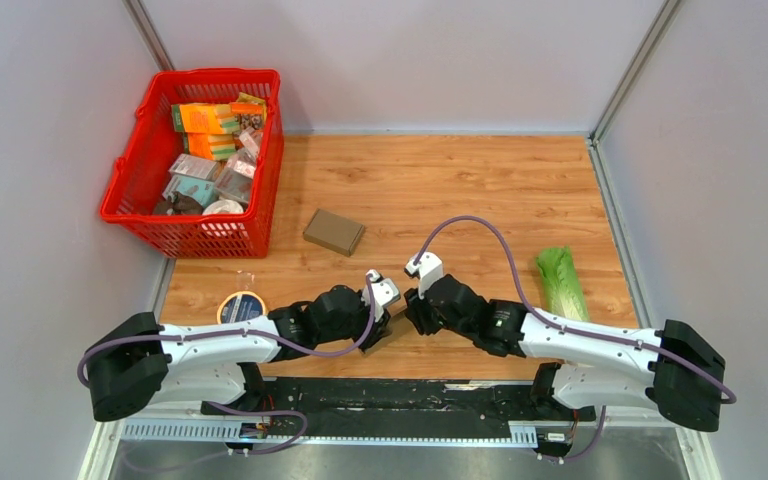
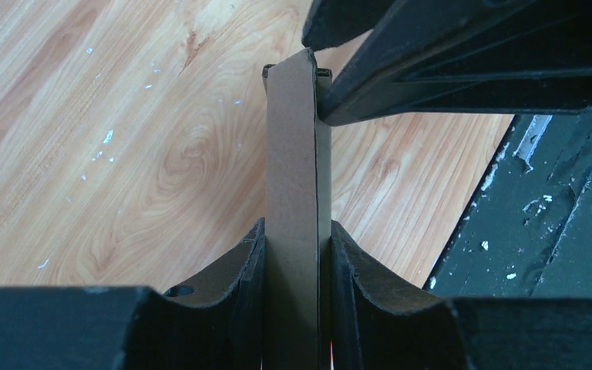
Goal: Fold the paper box
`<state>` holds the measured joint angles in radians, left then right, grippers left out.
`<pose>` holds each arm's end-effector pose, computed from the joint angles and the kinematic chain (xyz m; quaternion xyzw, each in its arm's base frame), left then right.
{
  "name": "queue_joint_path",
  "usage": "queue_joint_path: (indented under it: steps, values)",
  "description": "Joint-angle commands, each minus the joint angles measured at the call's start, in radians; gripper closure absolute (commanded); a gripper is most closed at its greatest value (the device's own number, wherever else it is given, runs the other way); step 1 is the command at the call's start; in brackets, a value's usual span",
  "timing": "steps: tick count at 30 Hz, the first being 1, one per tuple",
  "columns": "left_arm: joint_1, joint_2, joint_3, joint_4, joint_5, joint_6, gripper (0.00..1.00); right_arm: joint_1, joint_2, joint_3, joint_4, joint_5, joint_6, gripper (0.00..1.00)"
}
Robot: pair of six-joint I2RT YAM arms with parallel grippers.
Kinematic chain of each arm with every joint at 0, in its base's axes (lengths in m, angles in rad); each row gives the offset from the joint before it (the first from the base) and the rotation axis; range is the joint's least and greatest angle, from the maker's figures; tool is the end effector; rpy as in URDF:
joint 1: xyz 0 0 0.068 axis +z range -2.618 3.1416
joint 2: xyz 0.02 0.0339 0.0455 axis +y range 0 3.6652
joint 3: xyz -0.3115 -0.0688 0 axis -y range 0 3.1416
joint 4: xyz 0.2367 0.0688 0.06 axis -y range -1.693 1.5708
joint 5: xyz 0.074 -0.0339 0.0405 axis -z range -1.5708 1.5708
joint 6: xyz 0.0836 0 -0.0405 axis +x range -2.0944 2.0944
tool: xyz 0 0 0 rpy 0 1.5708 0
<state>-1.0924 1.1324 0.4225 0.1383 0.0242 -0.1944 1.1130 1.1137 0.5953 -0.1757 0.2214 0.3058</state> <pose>0.1082 -0.2130 0.2015 0.3862 0.7882 -0.2959 0.3769 0.1214 0.2049 0.2283 -0.3103 0.8460 0.1989 0.3852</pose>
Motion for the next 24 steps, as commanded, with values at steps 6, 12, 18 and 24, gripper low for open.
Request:
queue_joint_path:
  steps: [6,12,18,24]
  values:
    - [-0.001,0.004,0.025,-0.052,0.008,0.033,0.91,-0.015,0.021,0.051,0.076,0.053,-0.051,0.67]
    - [-0.001,0.006,0.018,-0.051,0.011,0.036,0.91,-0.016,0.034,0.044,0.107,0.082,-0.086,0.79]
    - [-0.001,0.013,0.015,-0.039,0.014,0.038,0.91,-0.013,0.066,0.017,0.113,0.038,-0.099,1.00]
    - [-0.001,0.024,0.019,-0.031,-0.001,0.041,0.92,-0.015,0.008,-0.046,0.084,0.053,-0.021,0.98]
